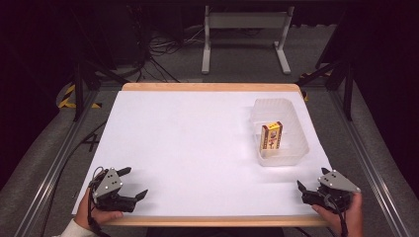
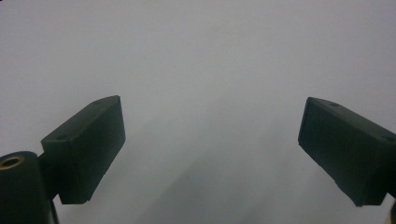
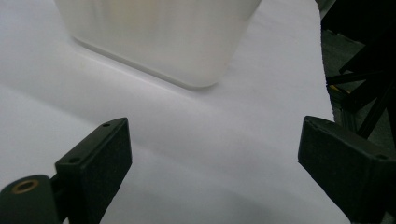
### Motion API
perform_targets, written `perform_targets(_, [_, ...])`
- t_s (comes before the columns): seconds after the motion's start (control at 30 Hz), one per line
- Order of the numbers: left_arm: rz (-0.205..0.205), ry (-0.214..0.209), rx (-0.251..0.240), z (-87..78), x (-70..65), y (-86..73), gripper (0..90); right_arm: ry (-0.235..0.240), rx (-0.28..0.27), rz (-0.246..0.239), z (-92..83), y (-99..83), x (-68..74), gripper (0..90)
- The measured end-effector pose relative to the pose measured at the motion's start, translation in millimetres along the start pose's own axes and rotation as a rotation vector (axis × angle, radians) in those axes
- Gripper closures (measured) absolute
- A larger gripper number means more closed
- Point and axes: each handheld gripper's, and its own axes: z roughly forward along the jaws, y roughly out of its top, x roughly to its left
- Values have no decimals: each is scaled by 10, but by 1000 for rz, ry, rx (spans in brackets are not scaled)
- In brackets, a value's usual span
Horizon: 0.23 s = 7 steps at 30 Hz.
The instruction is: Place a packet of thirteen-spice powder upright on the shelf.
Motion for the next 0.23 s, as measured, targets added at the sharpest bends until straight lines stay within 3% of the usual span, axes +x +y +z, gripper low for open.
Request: perform_targets(0.23, [1, -10, -3, 30, 8, 20, 82, -3, -3, 4, -42, -6, 14, 104])
